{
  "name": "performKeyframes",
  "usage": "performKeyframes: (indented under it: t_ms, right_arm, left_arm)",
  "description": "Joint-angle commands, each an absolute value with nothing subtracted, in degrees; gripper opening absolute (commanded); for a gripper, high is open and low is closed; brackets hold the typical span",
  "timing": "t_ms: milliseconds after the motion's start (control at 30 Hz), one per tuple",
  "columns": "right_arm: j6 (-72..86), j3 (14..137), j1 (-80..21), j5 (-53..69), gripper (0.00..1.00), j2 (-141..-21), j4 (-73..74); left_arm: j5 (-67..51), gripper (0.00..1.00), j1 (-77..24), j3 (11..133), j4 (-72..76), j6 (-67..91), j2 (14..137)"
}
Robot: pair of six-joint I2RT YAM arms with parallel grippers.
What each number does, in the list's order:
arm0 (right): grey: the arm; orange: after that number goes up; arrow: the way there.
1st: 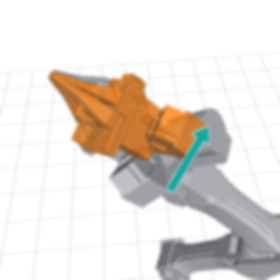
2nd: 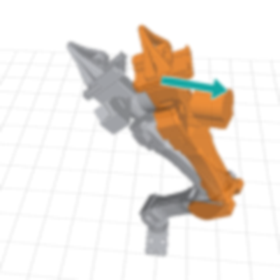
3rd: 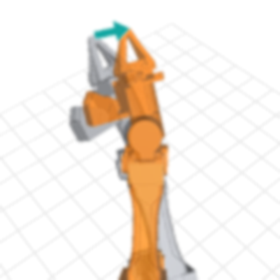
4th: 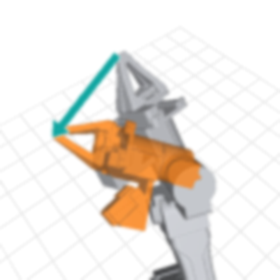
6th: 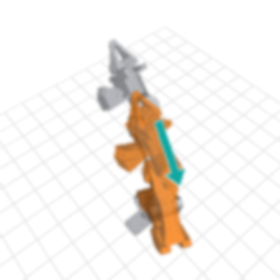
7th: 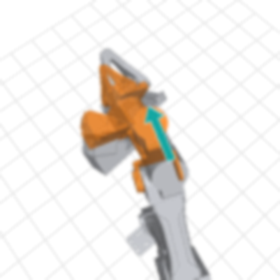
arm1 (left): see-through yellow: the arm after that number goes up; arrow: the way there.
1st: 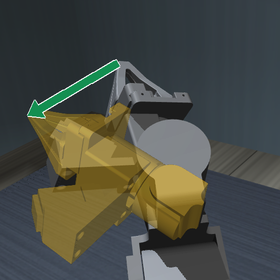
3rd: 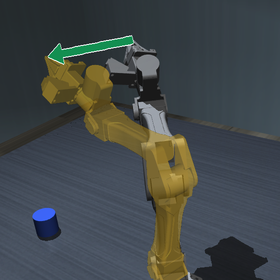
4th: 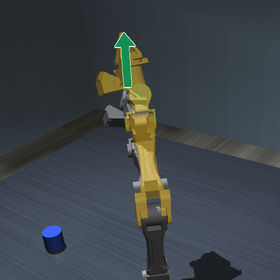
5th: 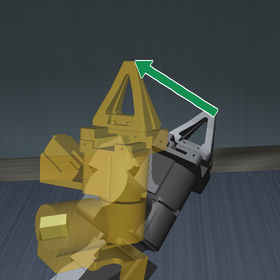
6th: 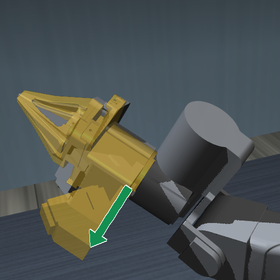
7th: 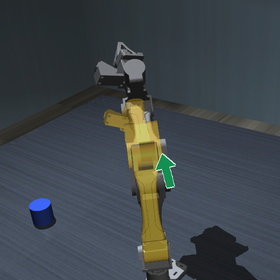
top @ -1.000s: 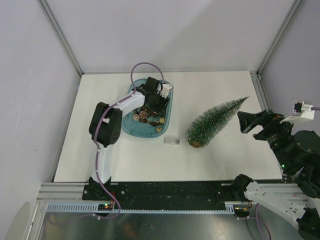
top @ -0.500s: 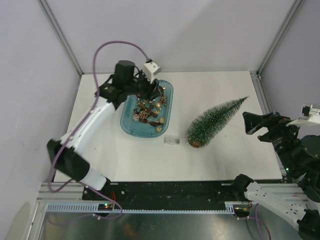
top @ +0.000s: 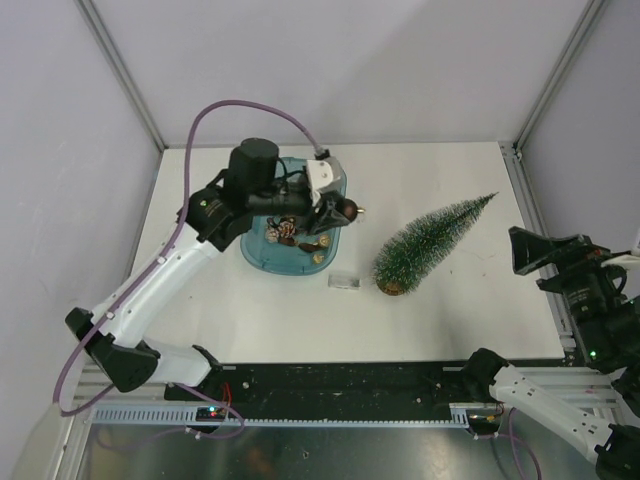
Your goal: Decorate the small christmas tree
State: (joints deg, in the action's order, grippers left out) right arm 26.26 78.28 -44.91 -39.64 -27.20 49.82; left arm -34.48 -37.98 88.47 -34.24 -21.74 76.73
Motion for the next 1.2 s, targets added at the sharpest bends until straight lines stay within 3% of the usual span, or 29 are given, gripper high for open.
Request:
performKeyframes:
  t_ms: [0,367,1167]
  right_arm:
    - [26.3,78.4,-45.2,-43.1,0.99,-25.8,51.3]
    - [29.7,70.4,-45.4,-46.7,0.99,-22.3,56.1]
    - [28.8,54.0,-45.8,-46.2,0.99,-18.0,45.3]
  left_arm:
    - [-32.0,0.0,-45.0,95.5,-34.4,-23.8,78.6]
    - [-26.7,0.0,-55.5,104.8,-34.6,-25.4,86.8]
    - [-23.1,0.0,-57.4,109.9,-34.6,-28.4,93.4]
